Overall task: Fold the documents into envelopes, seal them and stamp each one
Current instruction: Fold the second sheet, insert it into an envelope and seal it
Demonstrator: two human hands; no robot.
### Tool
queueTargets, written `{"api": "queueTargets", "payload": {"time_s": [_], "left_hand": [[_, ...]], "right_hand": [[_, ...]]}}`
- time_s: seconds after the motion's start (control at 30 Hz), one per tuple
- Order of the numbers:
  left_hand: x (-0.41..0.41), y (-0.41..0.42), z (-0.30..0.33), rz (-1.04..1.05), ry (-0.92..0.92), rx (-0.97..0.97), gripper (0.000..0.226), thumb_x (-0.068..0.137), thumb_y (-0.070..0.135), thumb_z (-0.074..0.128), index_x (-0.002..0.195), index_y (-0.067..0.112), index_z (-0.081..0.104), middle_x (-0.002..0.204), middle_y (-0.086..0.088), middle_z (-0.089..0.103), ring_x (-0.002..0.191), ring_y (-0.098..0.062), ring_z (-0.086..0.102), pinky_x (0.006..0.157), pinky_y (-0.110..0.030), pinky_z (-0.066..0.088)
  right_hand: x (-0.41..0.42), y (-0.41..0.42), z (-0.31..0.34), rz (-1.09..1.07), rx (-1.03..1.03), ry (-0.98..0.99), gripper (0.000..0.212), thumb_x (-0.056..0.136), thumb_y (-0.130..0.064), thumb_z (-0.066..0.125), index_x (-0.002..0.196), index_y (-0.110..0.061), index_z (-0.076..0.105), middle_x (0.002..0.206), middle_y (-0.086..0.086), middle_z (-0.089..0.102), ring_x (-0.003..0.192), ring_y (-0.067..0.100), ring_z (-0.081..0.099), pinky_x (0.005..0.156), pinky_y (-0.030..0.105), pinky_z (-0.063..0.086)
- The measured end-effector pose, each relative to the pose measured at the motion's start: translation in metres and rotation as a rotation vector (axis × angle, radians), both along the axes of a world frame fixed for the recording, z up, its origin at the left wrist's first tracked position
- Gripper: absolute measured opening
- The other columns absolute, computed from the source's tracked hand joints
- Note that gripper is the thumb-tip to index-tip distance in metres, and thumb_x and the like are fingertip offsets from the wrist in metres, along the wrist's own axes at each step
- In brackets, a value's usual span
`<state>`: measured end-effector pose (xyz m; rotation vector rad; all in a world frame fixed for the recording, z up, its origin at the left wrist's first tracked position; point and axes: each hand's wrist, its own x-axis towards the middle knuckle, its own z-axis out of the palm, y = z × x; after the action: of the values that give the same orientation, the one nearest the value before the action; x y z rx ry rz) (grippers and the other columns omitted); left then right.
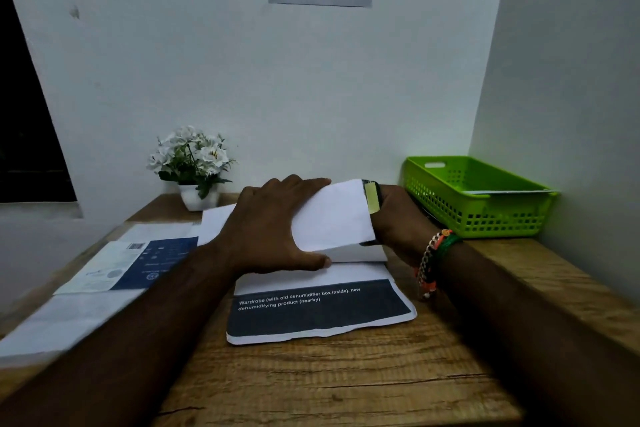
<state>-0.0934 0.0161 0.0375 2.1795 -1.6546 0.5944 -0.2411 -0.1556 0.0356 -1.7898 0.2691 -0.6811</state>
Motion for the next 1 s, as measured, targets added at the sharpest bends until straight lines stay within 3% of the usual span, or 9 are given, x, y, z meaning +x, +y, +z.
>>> {"api": "queueTargets", "payload": {"time_s": [0.07, 0.2, 0.37, 0.5, 0.6, 0.73, 0.83, 0.9, 1.0], "left_hand": [[0.000, -0.001, 0.000, -0.003, 0.018, 0.004, 0.116, 0.054, 0.091, 0.064, 0.153, 0.049, 0.020, 0.140, 0.021, 0.045, 0.126, -0.011, 0.047, 0.103, -0.044, 0.038], [0.000, 0.000, 0.000, -0.018, 0.007, -0.043, 0.111, 0.054, 0.085, 0.069, 0.151, 0.048, 0.029, 0.137, 0.020, 0.049, 0.123, -0.011, 0.050, 0.102, -0.044, 0.040], [0.000, -0.001, -0.001, -0.026, 0.000, -0.045, 0.108, 0.055, 0.081, 0.069, 0.150, 0.048, 0.030, 0.133, 0.020, 0.050, 0.119, -0.011, 0.050, 0.100, -0.042, 0.040], [-0.003, -0.002, -0.001, -0.057, -0.016, -0.070, 0.103, 0.056, 0.078, 0.072, 0.148, 0.047, 0.037, 0.129, 0.022, 0.055, 0.115, -0.010, 0.053, 0.097, -0.040, 0.041], [-0.002, -0.004, -0.001, -0.062, -0.034, -0.075, 0.102, 0.057, 0.073, 0.075, 0.148, 0.048, 0.037, 0.130, 0.022, 0.057, 0.114, -0.010, 0.055, 0.097, -0.040, 0.044], [0.013, 0.003, 0.004, -0.034, -0.045, -0.087, 0.098, 0.057, 0.064, 0.077, 0.146, 0.047, 0.040, 0.131, 0.019, 0.060, 0.113, -0.013, 0.058, 0.093, -0.039, 0.047], [0.031, 0.015, 0.013, 0.028, -0.082, -0.064, 0.098, 0.054, 0.068, 0.079, 0.143, 0.046, 0.044, 0.128, 0.017, 0.063, 0.110, -0.014, 0.060, 0.092, -0.038, 0.048], [0.042, 0.025, 0.018, 0.071, -0.051, -0.040, 0.099, 0.052, 0.072, 0.081, 0.142, 0.048, 0.046, 0.131, 0.018, 0.063, 0.115, -0.014, 0.060, 0.096, -0.036, 0.047], [0.057, 0.036, 0.020, 0.133, 0.029, 0.027, 0.105, 0.049, 0.074, 0.086, 0.142, 0.049, 0.045, 0.138, 0.021, 0.058, 0.124, -0.010, 0.055, 0.098, -0.032, 0.040]], "right_hand": [[-0.002, 0.001, 0.002, 0.048, 0.111, -0.025, 0.043, 0.071, 0.001, 0.078, 0.112, -0.012, 0.073, 0.094, 0.010, 0.076, 0.075, 0.017, 0.070, 0.053, 0.025, 0.052], [0.000, 0.000, 0.001, -0.096, -0.160, 0.055, 0.039, 0.074, 0.011, 0.076, 0.107, -0.011, 0.076, 0.092, 0.007, 0.077, 0.079, 0.021, 0.073, 0.053, 0.030, 0.057], [-0.002, 0.007, 0.005, -0.054, -0.068, 0.033, 0.034, 0.080, 0.004, 0.076, 0.107, -0.016, 0.074, 0.088, 0.005, 0.076, 0.065, 0.009, 0.068, 0.048, 0.024, 0.051], [-0.003, 0.010, 0.003, -0.018, -0.029, 0.088, 0.012, 0.093, -0.011, 0.066, 0.103, -0.013, 0.072, 0.070, 0.005, 0.072, 0.056, 0.023, 0.069, 0.047, 0.024, 0.050], [-0.003, 0.010, 0.003, -0.007, -0.034, 0.120, 0.014, 0.095, -0.020, 0.064, 0.107, -0.015, 0.071, 0.074, 0.009, 0.074, 0.058, 0.024, 0.069, 0.049, 0.025, 0.050], [-0.002, 0.006, 0.003, -0.013, -0.049, 0.113, 0.018, 0.088, -0.007, 0.072, 0.105, -0.001, 0.071, 0.073, 0.011, 0.073, 0.059, 0.021, 0.070, 0.048, 0.024, 0.051], [-0.002, -0.004, 0.005, -0.111, 0.004, 0.033, 0.024, 0.087, -0.020, 0.077, 0.096, 0.001, 0.071, 0.078, 0.018, 0.074, 0.061, 0.021, 0.068, 0.050, 0.023, 0.051], [-0.003, -0.017, 0.004, -0.233, -0.142, 0.031, 0.020, 0.086, -0.026, 0.077, 0.087, -0.006, 0.073, 0.075, 0.015, 0.072, 0.059, 0.019, 0.064, 0.052, 0.027, 0.052], [-0.008, -0.037, 0.000, -0.272, -0.620, 0.262, 0.017, 0.083, -0.038, 0.077, 0.077, -0.025, 0.068, 0.071, -0.009, 0.067, 0.065, 0.006, 0.059, 0.062, 0.021, 0.045]]}}
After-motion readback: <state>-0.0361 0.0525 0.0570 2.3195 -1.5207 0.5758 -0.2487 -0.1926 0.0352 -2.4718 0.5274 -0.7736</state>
